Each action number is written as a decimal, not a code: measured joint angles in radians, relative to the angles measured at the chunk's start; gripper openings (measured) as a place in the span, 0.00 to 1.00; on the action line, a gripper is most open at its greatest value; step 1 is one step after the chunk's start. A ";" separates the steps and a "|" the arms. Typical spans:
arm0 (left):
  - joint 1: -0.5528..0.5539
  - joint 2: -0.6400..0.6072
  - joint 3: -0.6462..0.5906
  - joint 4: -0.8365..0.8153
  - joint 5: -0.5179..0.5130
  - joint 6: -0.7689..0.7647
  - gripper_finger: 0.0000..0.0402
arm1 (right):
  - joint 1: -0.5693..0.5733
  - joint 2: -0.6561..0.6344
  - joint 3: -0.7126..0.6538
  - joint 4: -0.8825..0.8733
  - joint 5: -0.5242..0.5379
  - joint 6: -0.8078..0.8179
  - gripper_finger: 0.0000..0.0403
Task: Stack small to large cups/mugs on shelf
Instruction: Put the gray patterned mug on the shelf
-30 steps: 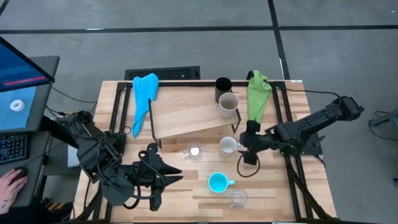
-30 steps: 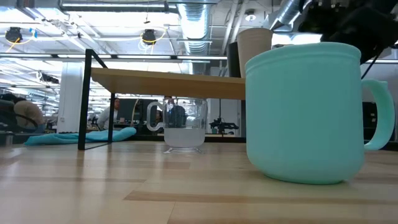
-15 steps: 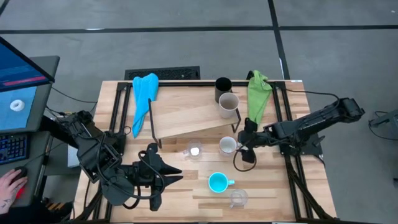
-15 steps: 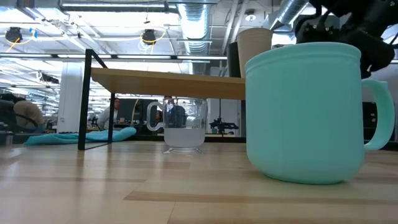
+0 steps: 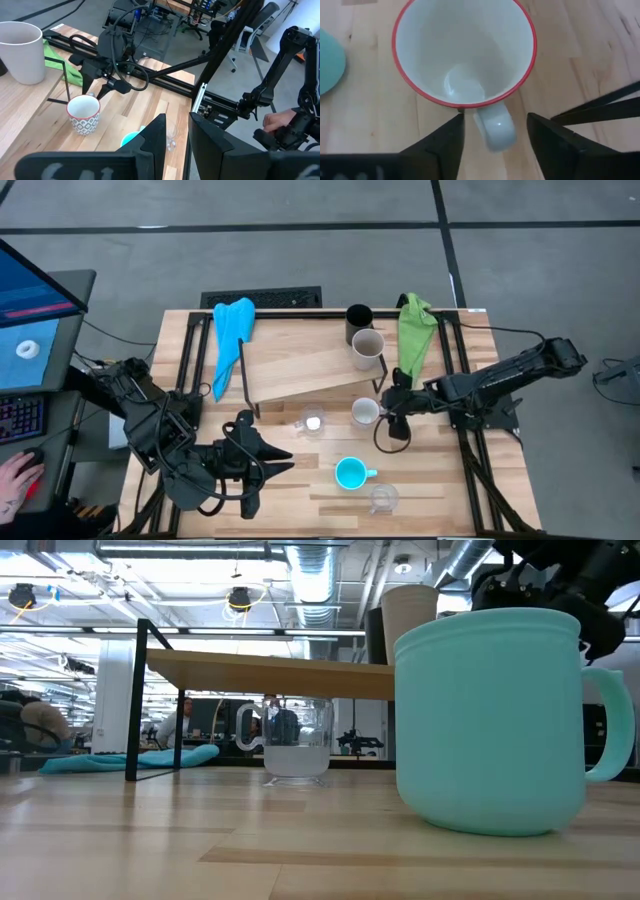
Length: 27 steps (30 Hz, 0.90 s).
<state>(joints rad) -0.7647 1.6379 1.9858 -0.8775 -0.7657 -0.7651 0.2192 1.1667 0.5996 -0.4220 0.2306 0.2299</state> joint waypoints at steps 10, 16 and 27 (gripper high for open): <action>0.000 0.000 0.000 0.001 0.000 -0.007 0.18 | 0.002 0.000 0.000 0.009 -0.049 -0.032 0.24; 0.000 0.000 0.000 0.001 0.000 -0.007 0.18 | 0.029 0.000 0.000 0.011 -0.047 -0.019 0.18; 0.000 0.000 0.000 0.001 0.000 -0.007 0.18 | 0.120 -0.025 0.000 0.021 -0.010 0.105 0.18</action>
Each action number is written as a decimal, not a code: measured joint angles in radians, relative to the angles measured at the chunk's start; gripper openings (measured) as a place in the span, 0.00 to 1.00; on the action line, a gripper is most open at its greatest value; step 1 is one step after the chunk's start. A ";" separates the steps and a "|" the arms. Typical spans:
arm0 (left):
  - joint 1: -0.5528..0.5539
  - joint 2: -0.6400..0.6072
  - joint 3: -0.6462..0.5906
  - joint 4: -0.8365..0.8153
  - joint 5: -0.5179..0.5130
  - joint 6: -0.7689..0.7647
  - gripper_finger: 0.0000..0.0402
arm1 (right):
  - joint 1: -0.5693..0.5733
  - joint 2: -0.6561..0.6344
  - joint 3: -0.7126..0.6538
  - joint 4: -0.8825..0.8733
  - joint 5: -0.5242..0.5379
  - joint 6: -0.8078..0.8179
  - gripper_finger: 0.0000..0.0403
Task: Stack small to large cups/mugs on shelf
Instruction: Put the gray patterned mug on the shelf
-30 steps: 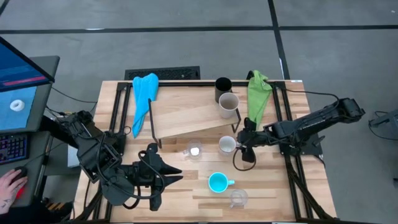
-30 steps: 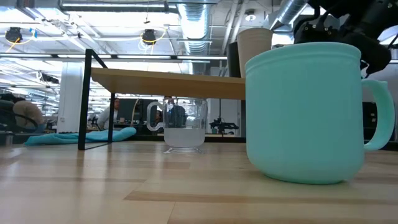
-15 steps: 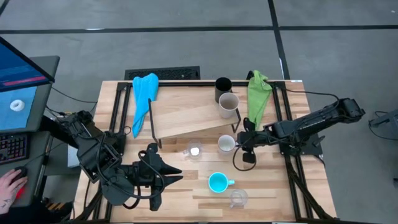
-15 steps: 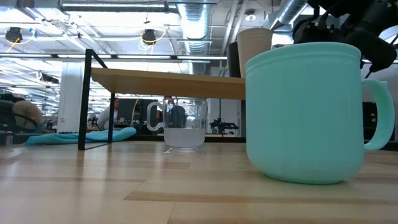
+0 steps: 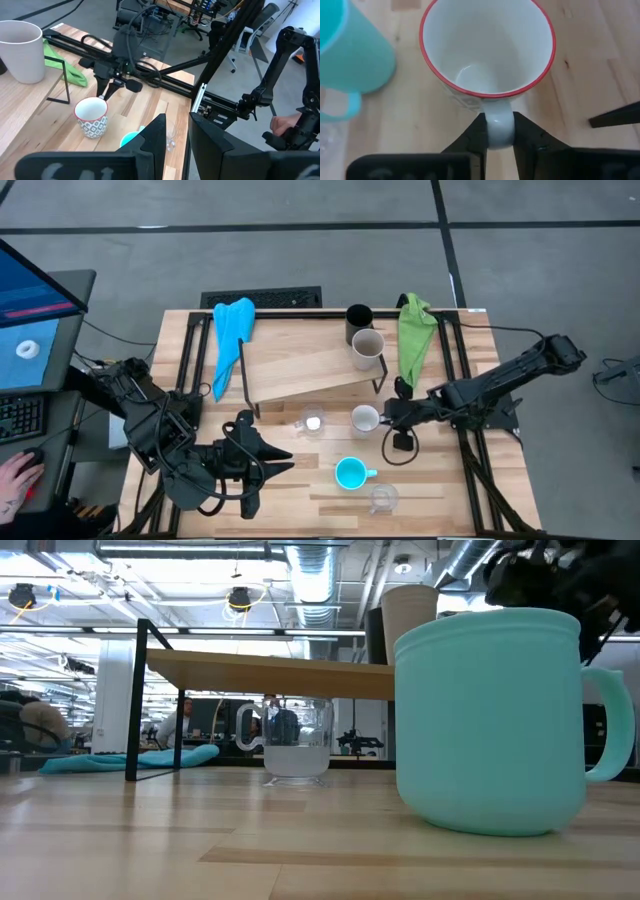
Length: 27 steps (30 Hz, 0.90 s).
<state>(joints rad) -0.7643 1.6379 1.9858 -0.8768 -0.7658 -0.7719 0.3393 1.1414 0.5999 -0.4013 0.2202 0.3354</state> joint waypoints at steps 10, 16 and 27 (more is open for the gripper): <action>0.000 0.000 0.000 0.000 -0.002 0.008 0.18 | 0.083 -0.111 0.025 -0.003 0.106 0.083 0.18; 0.000 0.000 0.000 0.000 -0.007 0.008 0.18 | 0.163 -0.141 0.136 -0.004 0.254 0.040 0.18; 0.000 0.000 0.000 0.000 -0.032 0.008 0.18 | 0.257 -0.053 0.382 -0.123 0.479 -0.163 0.18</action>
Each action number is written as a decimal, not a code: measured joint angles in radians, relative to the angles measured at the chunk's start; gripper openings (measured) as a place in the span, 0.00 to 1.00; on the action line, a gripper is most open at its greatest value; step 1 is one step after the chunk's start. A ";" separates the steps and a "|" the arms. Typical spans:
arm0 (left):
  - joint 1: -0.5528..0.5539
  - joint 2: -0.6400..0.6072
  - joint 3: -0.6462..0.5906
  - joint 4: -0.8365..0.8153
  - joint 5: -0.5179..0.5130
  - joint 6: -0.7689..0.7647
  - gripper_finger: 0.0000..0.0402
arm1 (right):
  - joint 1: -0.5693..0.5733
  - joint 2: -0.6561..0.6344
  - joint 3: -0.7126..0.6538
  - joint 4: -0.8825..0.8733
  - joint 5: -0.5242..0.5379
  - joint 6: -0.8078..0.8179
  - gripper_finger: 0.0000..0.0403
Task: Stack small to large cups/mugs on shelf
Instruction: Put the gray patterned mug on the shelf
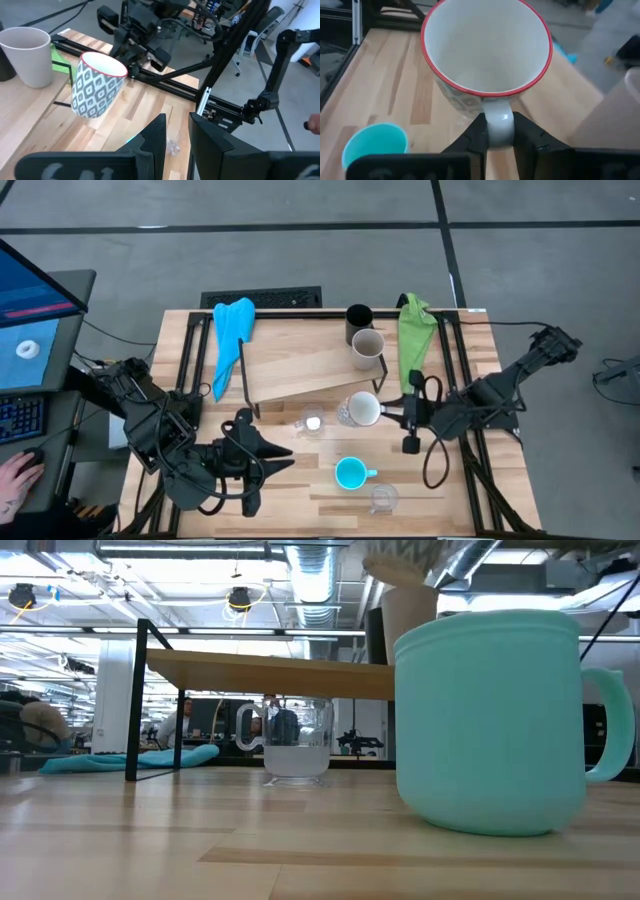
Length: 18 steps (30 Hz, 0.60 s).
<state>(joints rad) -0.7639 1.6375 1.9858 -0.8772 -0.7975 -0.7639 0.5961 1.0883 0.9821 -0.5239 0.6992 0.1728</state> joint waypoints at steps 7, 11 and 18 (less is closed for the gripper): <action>0.006 0.000 0.000 -0.001 -0.015 0.000 0.18 | 0.016 0.079 0.063 -0.010 0.102 -0.088 0.18; 0.006 0.000 0.000 -0.003 -0.027 0.000 0.18 | 0.039 0.128 0.094 -0.018 0.197 -0.141 0.18; 0.006 0.000 0.000 -0.005 -0.030 0.000 0.18 | 0.069 0.221 0.165 -0.017 0.380 -0.283 0.18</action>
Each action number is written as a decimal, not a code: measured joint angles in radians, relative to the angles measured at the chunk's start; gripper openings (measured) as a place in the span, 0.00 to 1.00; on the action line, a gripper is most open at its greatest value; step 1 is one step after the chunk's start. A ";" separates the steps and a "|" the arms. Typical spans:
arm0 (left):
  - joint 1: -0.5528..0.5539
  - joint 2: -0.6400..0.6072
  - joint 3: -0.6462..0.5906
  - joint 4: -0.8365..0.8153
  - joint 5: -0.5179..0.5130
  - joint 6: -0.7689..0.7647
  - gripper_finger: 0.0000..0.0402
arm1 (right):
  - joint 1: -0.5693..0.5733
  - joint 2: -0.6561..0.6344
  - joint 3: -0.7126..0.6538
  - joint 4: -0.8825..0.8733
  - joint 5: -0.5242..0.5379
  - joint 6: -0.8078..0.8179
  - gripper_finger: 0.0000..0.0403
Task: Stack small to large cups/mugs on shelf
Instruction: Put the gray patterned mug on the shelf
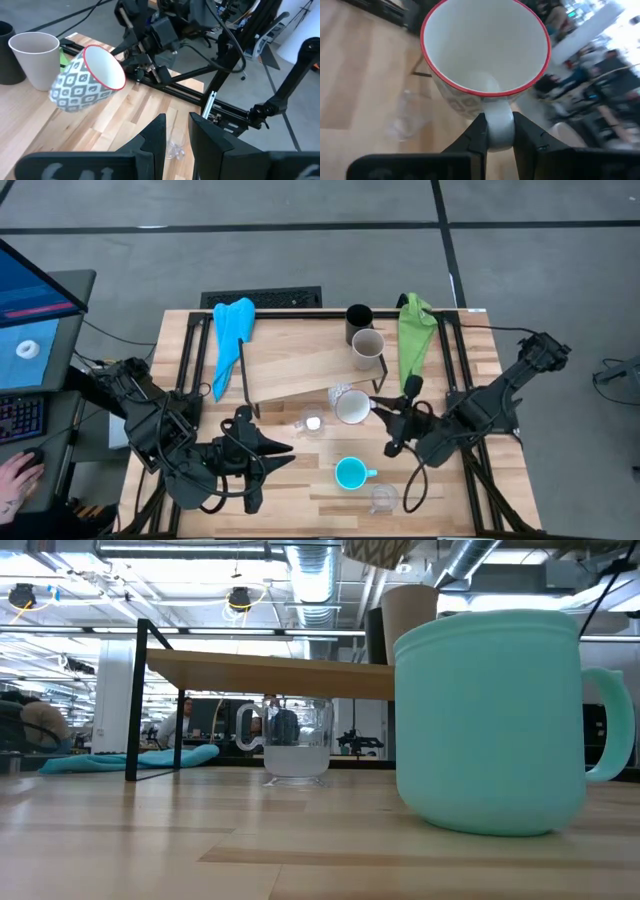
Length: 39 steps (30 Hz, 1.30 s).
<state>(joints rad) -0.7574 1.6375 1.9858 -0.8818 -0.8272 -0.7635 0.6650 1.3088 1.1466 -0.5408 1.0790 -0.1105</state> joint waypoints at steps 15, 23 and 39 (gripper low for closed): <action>0.000 0.000 0.000 0.000 -0.023 0.000 0.18 | 0.047 0.181 0.176 0.004 0.393 -0.362 0.18; 0.000 0.000 0.000 0.000 -0.023 0.000 0.18 | 0.049 0.163 0.177 0.011 0.358 -0.236 0.18; 0.000 0.000 0.000 -0.002 -0.022 0.000 0.18 | 0.143 -0.094 0.177 0.362 -0.291 0.132 0.18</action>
<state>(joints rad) -0.7574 1.6375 1.9858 -0.8837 -0.8496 -0.7635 0.8083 1.2148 1.3231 -0.1792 0.7879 0.0218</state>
